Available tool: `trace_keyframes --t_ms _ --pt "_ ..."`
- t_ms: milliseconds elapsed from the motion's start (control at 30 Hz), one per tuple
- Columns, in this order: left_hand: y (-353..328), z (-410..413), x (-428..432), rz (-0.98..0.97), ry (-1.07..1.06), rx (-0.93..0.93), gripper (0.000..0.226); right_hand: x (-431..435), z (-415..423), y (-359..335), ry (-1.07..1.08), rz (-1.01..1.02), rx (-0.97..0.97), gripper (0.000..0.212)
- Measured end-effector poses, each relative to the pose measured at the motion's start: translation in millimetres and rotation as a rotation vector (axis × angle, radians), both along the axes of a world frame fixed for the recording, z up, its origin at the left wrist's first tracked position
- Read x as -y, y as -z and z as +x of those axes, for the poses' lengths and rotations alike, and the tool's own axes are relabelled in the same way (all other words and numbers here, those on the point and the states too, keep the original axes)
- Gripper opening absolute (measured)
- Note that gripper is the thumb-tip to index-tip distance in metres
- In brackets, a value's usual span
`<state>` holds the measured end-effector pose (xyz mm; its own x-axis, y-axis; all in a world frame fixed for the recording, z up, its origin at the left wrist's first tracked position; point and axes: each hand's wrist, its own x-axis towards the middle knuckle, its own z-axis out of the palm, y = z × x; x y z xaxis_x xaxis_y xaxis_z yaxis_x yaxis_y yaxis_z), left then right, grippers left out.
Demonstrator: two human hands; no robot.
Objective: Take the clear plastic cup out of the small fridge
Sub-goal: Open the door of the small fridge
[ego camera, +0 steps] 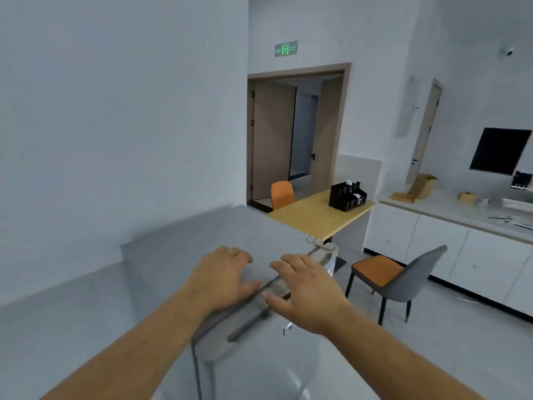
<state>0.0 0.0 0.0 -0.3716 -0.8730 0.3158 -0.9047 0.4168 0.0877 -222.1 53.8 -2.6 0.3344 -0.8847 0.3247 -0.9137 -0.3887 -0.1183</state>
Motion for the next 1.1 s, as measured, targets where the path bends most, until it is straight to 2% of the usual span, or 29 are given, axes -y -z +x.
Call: trace_keyframes --t_ms 133,200,333,433,567,667,733,800,867,933,1000,1100 --pt "26 13 6 0.083 -0.017 -0.138 0.068 4 23 31 -0.053 0.052 -0.019 0.067" --pt "31 13 10 0.071 -0.018 -0.162 0.066 2 28 44 -0.063 0.005 0.036 0.058" --pt "31 13 13 0.046 -0.012 -0.139 0.061 -14 42 51 -0.214 -0.192 0.148 0.019" --pt "32 12 12 0.056 -0.011 -0.148 0.06 -29 52 54 -0.317 -0.187 0.14 0.021" --pt "31 12 9 0.07 -0.019 -0.163 0.056 -42 48 50 -0.31 -0.086 0.102 0.024" --pt "29 13 6 0.107 -0.017 -0.172 0.055 -48 45 37 -0.304 -0.031 0.08 0.036" --pt "29 14 4 0.121 -0.017 -0.17 0.056 -52 35 28 -0.232 -0.067 0.113 0.046" --pt "29 14 5 0.109 -0.022 -0.154 0.056 -54 17 18 -0.07 -0.09 0.191 0.04" --pt "30 13 7 0.102 -0.025 -0.136 0.055 -53 -2 8 0.109 -0.015 0.225 0.036" --pt "32 10 9 0.098 -0.032 -0.126 0.056 -49 -20 3 0.253 0.165 0.118 0.055" --pt "33 3 12 0.1 -0.045 -0.114 0.055 -49 -35 5 0.348 0.291 0.008 0.066" --pt "34 -17 14 0.102 -0.007 -0.079 0.053 -52 -59 11 0.401 0.298 -0.012 0.06"
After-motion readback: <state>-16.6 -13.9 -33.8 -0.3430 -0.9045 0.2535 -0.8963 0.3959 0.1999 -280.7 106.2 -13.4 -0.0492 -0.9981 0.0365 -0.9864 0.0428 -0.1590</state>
